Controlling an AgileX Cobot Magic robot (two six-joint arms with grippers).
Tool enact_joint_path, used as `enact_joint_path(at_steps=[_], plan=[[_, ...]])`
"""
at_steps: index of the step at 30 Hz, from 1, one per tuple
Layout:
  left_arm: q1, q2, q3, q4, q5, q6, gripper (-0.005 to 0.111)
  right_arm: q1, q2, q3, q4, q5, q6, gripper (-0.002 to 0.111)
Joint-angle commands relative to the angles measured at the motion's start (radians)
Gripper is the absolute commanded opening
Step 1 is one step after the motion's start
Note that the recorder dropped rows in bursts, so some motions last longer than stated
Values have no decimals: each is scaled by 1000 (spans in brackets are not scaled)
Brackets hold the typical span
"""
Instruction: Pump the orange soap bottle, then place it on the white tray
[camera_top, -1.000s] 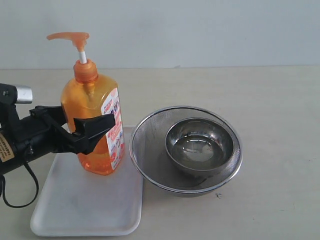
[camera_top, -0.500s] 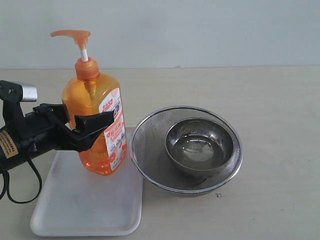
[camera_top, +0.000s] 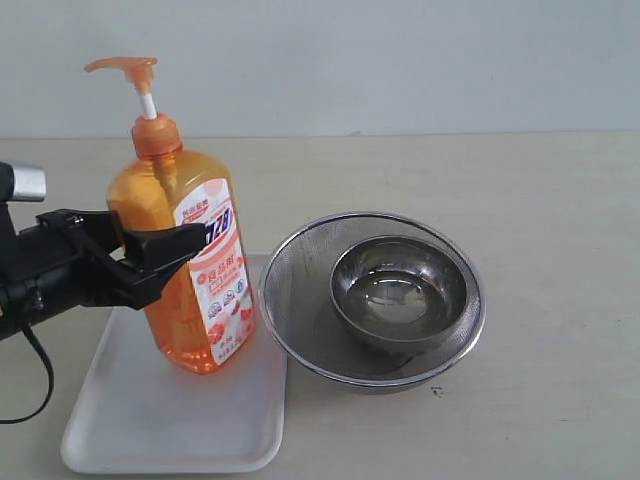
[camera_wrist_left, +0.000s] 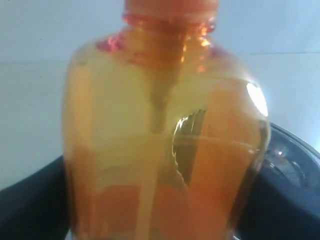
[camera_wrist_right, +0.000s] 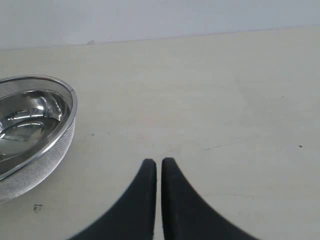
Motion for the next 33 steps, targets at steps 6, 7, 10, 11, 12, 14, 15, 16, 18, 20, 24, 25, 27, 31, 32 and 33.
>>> enact_joint_path(at_steps=[6, 7, 10, 11, 12, 14, 15, 16, 18, 20, 24, 25, 27, 31, 32, 33], plan=[[-3, -140, 42, -36, 0, -18, 5, -3, -4, 5, 1, -7, -5, 0], [-3, -140, 49, -36, -8, -18, 5, -3, -4, 5, 1, -7, -5, 0], [-3, -140, 66, -41, -16, -18, 5, -3, -4, 5, 1, -7, -5, 0], [-3, -140, 68, -49, -14, -18, 5, -3, -4, 5, 1, -7, -5, 0], [-3, -140, 73, -59, -14, -16, 5, -3, -4, 5, 1, -7, -5, 0], [-3, -140, 77, -59, -18, -14, 5, -3, -4, 5, 1, -7, -5, 0], [-3, -140, 77, -56, -18, -14, 5, -3, -4, 5, 1, -7, -5, 0], [-3, -140, 79, -50, -16, -14, 5, -3, -4, 5, 1, -7, -5, 0], [-3, -140, 83, -36, -16, -14, 5, -3, -4, 5, 1, -7, -5, 0], [-3, -140, 88, -15, -4, -38, 5, -3, -4, 5, 1, -7, -5, 0], [-3, -140, 87, 69, 1, -97, 5, -3, -4, 5, 1, -7, -5, 0], [-3, -140, 87, 83, 3, -105, 5, -3, -4, 5, 1, -7, -5, 0], [-3, -140, 87, 91, 20, -142, 5, -3, -4, 5, 1, -7, -5, 0], [-3, -140, 87, 69, 72, -130, 5, -3, -4, 5, 1, -7, -5, 0], [-3, -140, 87, 46, 77, -107, 5, -3, -4, 5, 1, -7, -5, 0], [-3, -140, 89, 21, 79, -75, 5, -3, -4, 5, 1, -7, -5, 0]])
